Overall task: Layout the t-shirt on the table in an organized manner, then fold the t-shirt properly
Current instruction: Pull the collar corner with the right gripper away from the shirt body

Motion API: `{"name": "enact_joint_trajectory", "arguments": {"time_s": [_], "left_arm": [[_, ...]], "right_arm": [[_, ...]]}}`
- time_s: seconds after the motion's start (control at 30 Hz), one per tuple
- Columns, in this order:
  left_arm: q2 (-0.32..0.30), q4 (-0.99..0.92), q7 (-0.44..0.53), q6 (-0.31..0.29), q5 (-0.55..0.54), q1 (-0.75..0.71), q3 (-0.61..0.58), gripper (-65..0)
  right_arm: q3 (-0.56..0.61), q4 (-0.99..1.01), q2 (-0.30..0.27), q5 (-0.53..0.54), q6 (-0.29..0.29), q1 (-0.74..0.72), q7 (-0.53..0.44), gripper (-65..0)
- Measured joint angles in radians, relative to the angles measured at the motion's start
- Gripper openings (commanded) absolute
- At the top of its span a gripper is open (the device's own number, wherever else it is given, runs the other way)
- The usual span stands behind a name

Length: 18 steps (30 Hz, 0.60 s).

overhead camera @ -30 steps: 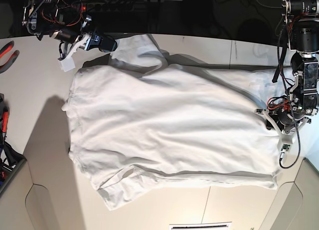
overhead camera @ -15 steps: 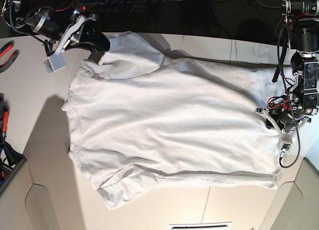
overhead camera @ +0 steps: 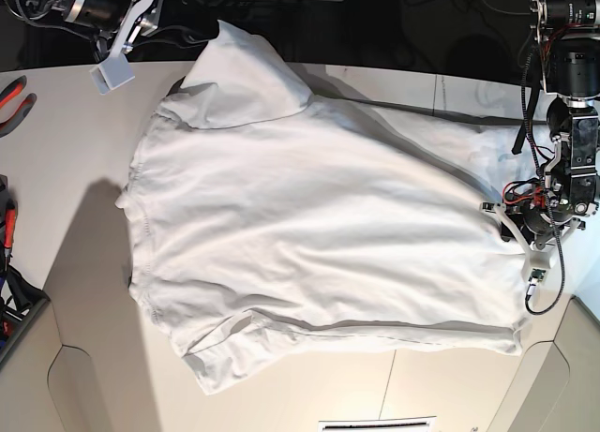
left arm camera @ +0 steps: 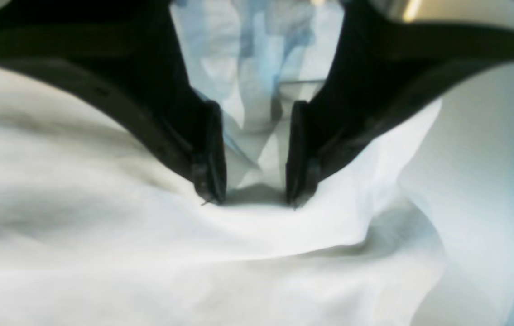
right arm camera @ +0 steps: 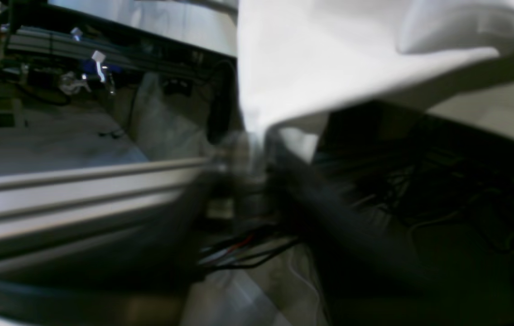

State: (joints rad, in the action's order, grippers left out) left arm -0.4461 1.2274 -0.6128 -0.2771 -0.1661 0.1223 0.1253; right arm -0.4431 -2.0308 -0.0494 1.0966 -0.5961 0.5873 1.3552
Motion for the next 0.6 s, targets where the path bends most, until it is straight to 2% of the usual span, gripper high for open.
{"name": "enact_joint_trajectory", "arguments": {"time_s": [0.17,0.3,0.37,0.43,0.53,0.6], "left_arm": [[0.0,0.0,0.0,0.0,0.0,0.0,0.0,-38.9],[0.0,0.0,0.0,0.0,0.0,0.0,0.0,-38.9],[0.0,0.0,0.0,0.0,0.0,0.0,0.0,-38.9],[0.0,0.0,0.0,0.0,0.0,0.0,0.0,-38.9],[0.0,0.0,0.0,0.0,0.0,0.0,0.0,-38.9],[0.0,0.0,0.0,0.0,0.0,0.0,0.0,-38.9]], "right_arm": [[0.0,-0.02,0.0,0.005,-0.002,0.004,0.0,-36.5],[0.0,-0.163,0.0,0.008,-0.006,0.037,0.002,-36.6],[0.0,-0.242,0.0,-0.067,-0.007,0.031,-0.044,-36.6],[0.0,-0.283,0.0,-0.186,-0.003,0.01,-0.162,-36.6],[0.0,-0.249,0.0,-0.385,0.055,-0.036,-0.295,-33.8],[0.0,-0.169,0.0,-0.437,0.108,-0.069,-0.338,-29.9]]}}
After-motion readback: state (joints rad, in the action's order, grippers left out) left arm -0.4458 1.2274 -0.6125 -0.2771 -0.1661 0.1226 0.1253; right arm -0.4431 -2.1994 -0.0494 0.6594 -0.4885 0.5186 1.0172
